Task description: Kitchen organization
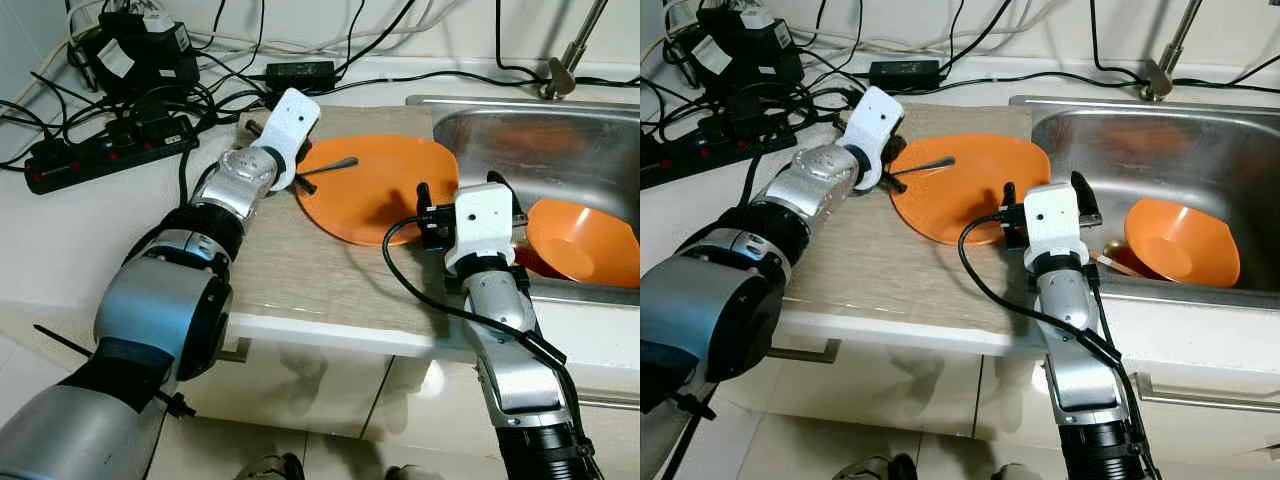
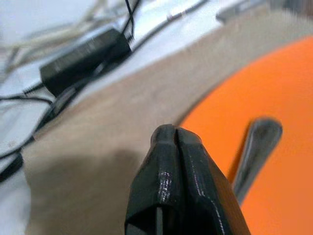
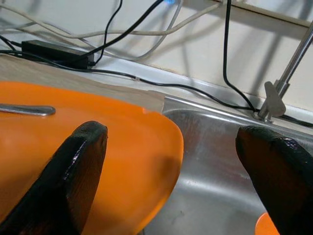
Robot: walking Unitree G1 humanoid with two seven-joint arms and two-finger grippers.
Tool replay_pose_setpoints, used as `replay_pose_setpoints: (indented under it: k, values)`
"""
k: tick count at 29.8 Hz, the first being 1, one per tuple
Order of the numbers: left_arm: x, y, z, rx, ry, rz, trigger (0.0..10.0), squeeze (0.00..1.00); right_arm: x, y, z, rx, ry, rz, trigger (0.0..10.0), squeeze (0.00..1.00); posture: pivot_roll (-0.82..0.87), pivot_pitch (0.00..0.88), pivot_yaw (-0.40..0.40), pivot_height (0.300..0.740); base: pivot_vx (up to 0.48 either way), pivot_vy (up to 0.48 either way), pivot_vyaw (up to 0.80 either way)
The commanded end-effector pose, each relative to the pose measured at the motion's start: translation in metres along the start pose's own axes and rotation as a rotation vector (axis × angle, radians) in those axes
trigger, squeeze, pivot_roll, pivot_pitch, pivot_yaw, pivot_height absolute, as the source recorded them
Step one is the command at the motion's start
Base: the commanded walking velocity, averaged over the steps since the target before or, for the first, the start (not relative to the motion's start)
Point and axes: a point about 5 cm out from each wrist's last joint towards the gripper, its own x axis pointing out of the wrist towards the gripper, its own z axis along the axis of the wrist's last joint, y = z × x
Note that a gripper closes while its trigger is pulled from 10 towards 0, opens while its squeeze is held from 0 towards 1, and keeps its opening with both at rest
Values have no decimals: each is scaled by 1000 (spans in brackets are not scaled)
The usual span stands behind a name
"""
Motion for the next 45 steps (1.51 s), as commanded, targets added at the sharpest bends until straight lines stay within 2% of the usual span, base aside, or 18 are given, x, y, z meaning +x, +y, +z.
replay_pose_setpoints:
  k: [1, 2, 7, 14, 22, 27, 28, 37, 45]
  values:
    - [-2, 11, 21, 21, -61, 17, 10000, 0, 1, 3, 1, -3, -5, 8, 10000, 0, -176, 47, 75, 740, 0, 0, 0]
    - [-3, 13, 24, 35, -71, 16, 10000, 1000, 1, 4, 2, -1, -6, 9, 10000, 0, -176, 46, 77, 740, 0, 0, 0]
    - [-7, 24, 36, 43, -100, 2, 10000, 1000, -1, 7, 6, 19, -15, 5, 10000, 0, -175, 45, 95, 740, 0, 0, 0]
    - [-14, 39, 37, 58, -73, -26, 10000, 1000, -2, 9, 11, 40, -30, -8, 10000, 0, -173, 40, 119, 740, 0, 0, 0]
    - [-28, 66, 15, 72, 25, -20, 10000, 1000, 2, 9, 10, 47, -32, 1, 10000, 0, -130, 36, 91, 740, 0, 0, 0]
    - [-33, 71, 3, 119, 73, -59, 10000, 1000, 6, 12, 12, 50, -39, 29, 10000, 0, -100, 35, 63, 740, 0, 0, 0]
    - [-34, 72, 0, 136, 92, -71, 10000, 0, 7, 13, 13, 52, -42, 37, 10000, 0, -95, 33, 55, 740, 0, 0, 0]
    - [-39, 75, 2, 229, 150, -148, 10000, 0, 13, 14, 17, 66, -63, 51, 10000, 0, -88, 6, 50, 740, 0, 0, 0]
    - [-45, 84, 14, 235, 141, -185, 10000, 0, 13, 18, 15, 77, -60, 53, 10000, 0, -76, 0, 55, 740, 0, 0, 0]
